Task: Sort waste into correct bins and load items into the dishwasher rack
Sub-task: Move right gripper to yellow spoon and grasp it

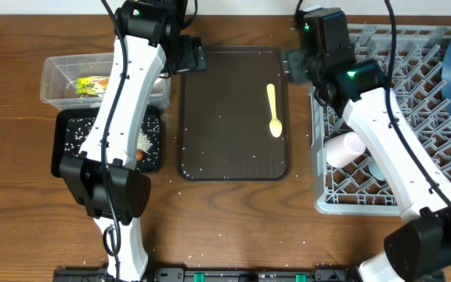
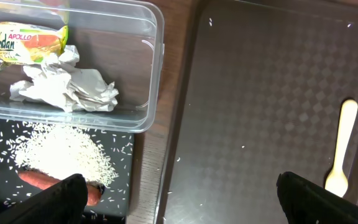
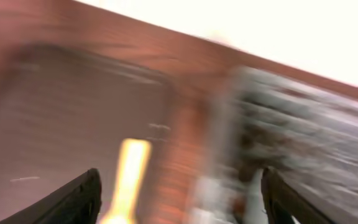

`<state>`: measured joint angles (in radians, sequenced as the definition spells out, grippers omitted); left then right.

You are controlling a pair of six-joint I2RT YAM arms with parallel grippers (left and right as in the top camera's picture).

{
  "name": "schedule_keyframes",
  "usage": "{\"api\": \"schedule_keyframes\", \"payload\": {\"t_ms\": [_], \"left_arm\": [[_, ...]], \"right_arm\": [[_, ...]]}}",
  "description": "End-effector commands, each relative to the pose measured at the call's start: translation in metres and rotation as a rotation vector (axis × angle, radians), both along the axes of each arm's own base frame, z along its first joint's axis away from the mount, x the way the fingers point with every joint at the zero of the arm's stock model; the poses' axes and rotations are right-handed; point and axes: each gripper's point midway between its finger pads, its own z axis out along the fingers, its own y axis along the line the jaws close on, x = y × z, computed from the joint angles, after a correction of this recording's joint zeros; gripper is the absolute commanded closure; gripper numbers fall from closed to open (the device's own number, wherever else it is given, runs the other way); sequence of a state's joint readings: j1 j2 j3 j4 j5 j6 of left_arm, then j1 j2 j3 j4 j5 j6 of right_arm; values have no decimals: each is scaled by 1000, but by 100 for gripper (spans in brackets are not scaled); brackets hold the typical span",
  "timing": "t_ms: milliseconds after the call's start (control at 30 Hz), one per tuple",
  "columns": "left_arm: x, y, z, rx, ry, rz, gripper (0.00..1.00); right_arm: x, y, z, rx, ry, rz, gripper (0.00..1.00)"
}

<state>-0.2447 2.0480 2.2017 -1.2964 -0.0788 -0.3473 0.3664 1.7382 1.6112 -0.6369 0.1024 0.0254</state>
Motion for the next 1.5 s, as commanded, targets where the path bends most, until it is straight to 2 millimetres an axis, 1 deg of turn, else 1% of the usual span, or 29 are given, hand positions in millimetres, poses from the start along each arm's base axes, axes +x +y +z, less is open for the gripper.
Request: {"api": "schedule_keyframes", "payload": {"t_ms": [0,67,167,267,367,433,567,667,800,867,967,1067,1200,1467], "left_arm": [[2,3,2,8,-9,10,0],[2,3,2,8,-9,10,0],[2,3,2,8,-9,10,0],[2,3,2,8,-9,10,0],[2,3,2,8,-9,10,0],[2,3,2,8,-9,10,0],[2,3,2,8,-9,10,0],[2,3,2,8,-9,10,0],[2,3,2,8,-9,10,0],[2,3,2,8,-9,10,0],[2,3,2,8,-9,10,0],[2,3,2,8,-9,10,0],[2,3,2,8,-9,10,0],[2,3,2,8,-9,10,0]], "right_arm": [[-18,62,-47,205,202,127,27],[-23,69,-78,193,285,80,32],[-34,73,-123,171,414,7,38],[-43,70,-155,137,504,-19,43],[-52,63,-174,99,566,-40,44],[-54,56,-181,64,580,-61,44],[-56,44,-186,12,589,-94,41],[-59,36,-192,-15,611,-101,42],[-62,23,-209,-88,637,-131,42],[-62,21,-214,-102,643,-138,42],[-62,19,-215,-110,640,-142,42],[-63,19,-215,-111,645,-142,44],[-66,19,-222,-120,665,-139,48],[-72,22,-233,-111,707,-130,62]]}}
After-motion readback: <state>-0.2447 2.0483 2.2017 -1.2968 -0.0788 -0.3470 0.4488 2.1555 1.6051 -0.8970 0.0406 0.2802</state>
